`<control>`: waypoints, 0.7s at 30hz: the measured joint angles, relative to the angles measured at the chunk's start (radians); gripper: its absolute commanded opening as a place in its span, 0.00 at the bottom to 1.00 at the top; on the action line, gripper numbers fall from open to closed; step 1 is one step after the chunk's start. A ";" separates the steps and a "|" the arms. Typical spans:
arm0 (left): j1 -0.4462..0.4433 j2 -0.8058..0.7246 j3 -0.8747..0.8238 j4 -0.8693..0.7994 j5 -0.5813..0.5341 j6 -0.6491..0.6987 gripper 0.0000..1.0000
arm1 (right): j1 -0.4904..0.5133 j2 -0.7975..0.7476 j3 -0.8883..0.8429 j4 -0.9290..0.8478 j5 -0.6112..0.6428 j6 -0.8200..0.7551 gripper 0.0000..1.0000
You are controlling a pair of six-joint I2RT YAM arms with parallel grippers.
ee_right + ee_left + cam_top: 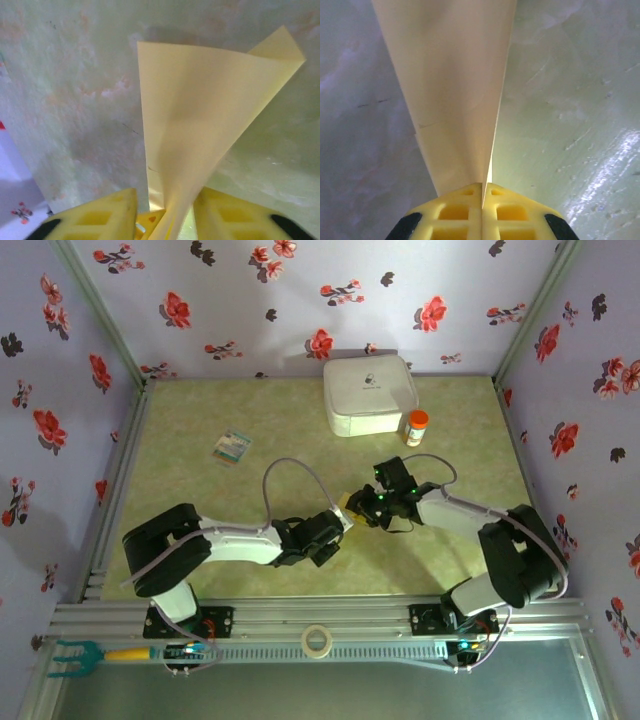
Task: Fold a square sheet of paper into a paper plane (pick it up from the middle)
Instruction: Fold the wing for the fifth time at the center of the table.
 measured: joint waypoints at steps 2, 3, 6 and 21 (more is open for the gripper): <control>0.012 0.002 0.005 0.001 0.033 -0.007 0.00 | -0.010 -0.042 0.000 -0.027 0.026 -0.013 0.42; 0.019 0.002 0.008 0.001 0.053 -0.011 0.00 | -0.016 -0.066 0.000 -0.041 0.039 -0.019 0.43; 0.044 0.007 0.013 0.004 0.114 -0.026 0.00 | -0.035 -0.144 -0.010 -0.063 0.081 -0.037 0.43; 0.182 0.095 0.066 0.086 0.498 -0.087 0.00 | -0.041 -0.272 -0.186 0.038 0.118 -0.075 0.40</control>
